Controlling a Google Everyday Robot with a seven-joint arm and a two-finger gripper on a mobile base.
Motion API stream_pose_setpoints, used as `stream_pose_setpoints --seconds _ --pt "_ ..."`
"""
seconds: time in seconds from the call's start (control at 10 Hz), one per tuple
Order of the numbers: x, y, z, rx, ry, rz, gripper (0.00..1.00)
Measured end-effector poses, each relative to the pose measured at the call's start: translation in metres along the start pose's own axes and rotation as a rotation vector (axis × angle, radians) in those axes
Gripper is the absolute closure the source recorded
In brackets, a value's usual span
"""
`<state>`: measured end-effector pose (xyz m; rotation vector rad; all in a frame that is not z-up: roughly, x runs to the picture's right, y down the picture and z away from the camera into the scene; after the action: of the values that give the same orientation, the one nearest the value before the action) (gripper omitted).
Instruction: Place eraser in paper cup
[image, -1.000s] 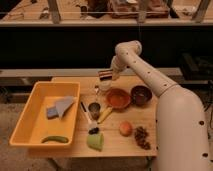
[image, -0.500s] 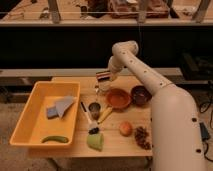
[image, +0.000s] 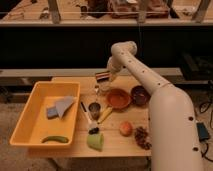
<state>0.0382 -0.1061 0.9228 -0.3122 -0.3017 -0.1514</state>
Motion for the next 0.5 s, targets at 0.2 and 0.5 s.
stream_pose_setpoints --seconds 0.2,0.5 --pt "-0.0006 -0.0004 0.0013 -0.006 0.003 -0.004 0.61" --pt "-0.0028 -0.0015 0.0032 -0.013 0.003 -0.001 0.32"
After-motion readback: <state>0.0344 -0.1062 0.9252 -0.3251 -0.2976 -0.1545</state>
